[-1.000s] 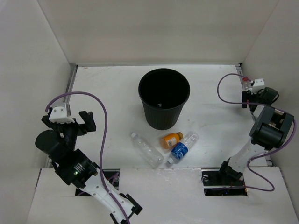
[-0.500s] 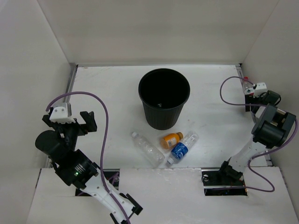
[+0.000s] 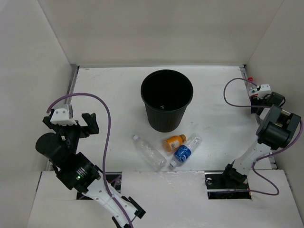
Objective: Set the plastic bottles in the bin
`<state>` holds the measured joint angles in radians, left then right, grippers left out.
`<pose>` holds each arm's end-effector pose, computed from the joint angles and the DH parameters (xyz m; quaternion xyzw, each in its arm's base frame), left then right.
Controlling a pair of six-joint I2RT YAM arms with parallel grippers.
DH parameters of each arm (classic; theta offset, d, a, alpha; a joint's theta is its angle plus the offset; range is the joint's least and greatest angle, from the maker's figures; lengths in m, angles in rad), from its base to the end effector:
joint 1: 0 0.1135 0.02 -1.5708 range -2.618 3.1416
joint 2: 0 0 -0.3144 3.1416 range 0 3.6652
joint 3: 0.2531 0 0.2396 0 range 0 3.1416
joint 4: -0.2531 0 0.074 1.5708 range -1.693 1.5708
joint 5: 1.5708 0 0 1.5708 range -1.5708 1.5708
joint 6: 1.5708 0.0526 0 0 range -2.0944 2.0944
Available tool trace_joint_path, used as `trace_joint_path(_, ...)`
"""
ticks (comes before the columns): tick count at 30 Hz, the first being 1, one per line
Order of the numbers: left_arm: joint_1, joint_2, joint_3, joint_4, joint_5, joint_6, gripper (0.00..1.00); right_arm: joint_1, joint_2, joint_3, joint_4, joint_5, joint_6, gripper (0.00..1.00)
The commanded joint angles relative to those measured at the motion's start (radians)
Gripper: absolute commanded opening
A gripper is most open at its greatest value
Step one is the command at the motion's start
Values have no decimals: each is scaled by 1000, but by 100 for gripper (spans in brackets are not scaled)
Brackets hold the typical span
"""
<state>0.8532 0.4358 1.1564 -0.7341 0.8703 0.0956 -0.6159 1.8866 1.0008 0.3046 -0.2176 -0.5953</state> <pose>0.0156 -0.0433 0.4429 0.0364 0.7092 0.0240 0.7036 0.3458 -0.2308 0.2018 -0.0425 0.8753 -0.1902 0.4425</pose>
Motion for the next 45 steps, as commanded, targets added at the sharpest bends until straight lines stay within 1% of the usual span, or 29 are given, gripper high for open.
trace_joint_path(1,8,15,23,16,29,-4,100,8,-18,1,14,-6,-6,21)
trace_joint_path(4,11,4,6,16,29,-5,100,43,-78,-21,7,1,-9,12)
trace_joint_path(9,11,-8,-20,18,29,1,100,106,-216,-40,-53,9,-6,3)
trace_joint_path(15,11,-31,-61,28,29,4,100,175,-409,-56,-134,6,26,2)
trace_joint_path(21,7,-48,-107,50,29,3,100,270,-590,-48,-238,14,29,1)
trace_joint_path(26,1,-74,-150,59,29,3,100,336,-684,-10,-334,20,63,1)
trace_joint_path(30,-6,-94,-182,62,29,6,100,399,-724,-5,-360,38,100,2)
trace_joint_path(31,-7,-98,-190,64,29,6,100,412,-725,-11,-364,47,103,4)
trace_joint_path(32,-9,-101,-193,65,29,6,100,422,-728,-24,-363,53,106,8)
trace_joint_path(33,-10,-103,-196,67,29,6,100,423,-731,-34,-360,55,112,17)
trace_joint_path(35,-12,-104,-196,68,29,7,100,423,-747,-66,-364,44,143,63)
trace_joint_path(36,-13,-104,-196,68,27,9,100,411,-757,-79,-371,44,164,84)
trace_joint_path(37,-15,-104,-193,68,22,13,100,396,-764,-86,-390,55,204,94)
trace_joint_path(38,-16,-103,-190,65,18,21,100,373,-768,-88,-439,54,236,98)
trace_joint_path(39,-18,-101,-187,61,15,29,100,358,-771,-80,-517,35,245,100)
trace_joint_path(41,-18,-98,-185,58,12,35,100,330,-788,-82,-646,-67,194,100)
trace_joint_path(42,-18,-97,-187,61,12,35,100,313,-803,-88,-698,-124,131,100)
trace_joint_path(45,-19,-95,-196,68,21,33,100,292,-834,-74,-870,-230,-82,100)
